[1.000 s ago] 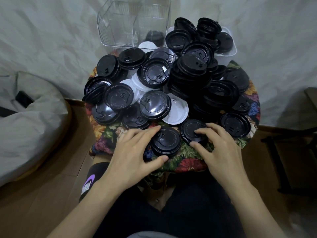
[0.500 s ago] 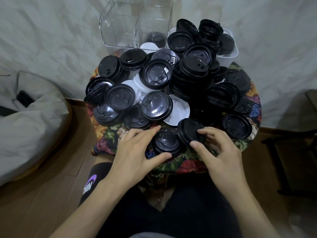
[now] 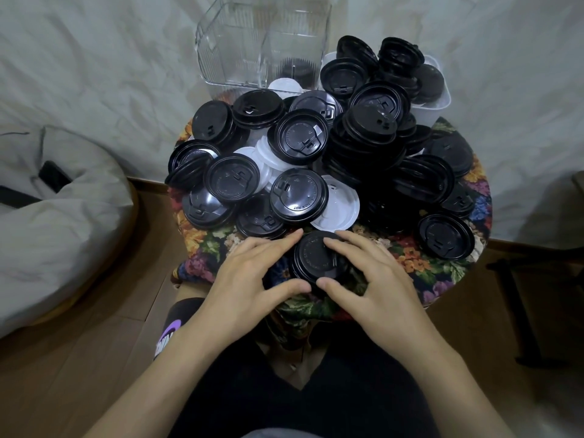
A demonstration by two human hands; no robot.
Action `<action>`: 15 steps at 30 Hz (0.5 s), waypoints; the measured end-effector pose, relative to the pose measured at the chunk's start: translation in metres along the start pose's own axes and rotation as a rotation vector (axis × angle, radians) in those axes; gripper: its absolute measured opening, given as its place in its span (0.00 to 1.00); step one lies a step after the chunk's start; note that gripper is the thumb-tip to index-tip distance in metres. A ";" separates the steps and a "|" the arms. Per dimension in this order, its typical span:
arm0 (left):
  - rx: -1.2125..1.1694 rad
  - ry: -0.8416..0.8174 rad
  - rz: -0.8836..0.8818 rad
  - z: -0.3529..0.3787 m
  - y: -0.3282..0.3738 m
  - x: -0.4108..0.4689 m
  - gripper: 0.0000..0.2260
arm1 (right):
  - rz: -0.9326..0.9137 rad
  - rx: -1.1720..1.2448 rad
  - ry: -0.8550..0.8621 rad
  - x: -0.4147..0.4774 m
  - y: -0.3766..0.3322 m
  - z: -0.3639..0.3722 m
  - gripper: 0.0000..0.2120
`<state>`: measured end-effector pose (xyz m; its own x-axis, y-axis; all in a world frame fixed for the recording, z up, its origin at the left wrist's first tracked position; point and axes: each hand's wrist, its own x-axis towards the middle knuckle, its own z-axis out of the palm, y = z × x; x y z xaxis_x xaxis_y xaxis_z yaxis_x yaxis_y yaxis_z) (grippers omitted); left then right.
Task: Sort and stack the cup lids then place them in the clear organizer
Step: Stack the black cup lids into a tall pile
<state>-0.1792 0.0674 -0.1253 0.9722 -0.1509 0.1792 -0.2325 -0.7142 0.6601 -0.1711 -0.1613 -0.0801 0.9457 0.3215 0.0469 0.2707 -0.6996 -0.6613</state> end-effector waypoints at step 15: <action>0.036 0.007 0.017 0.004 -0.002 0.003 0.33 | 0.010 0.070 -0.021 0.003 0.009 0.008 0.28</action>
<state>-0.1758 0.0661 -0.1289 0.9677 -0.1590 0.1955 -0.2482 -0.7360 0.6299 -0.1678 -0.1614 -0.0917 0.9441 0.3287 0.0250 0.2476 -0.6568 -0.7122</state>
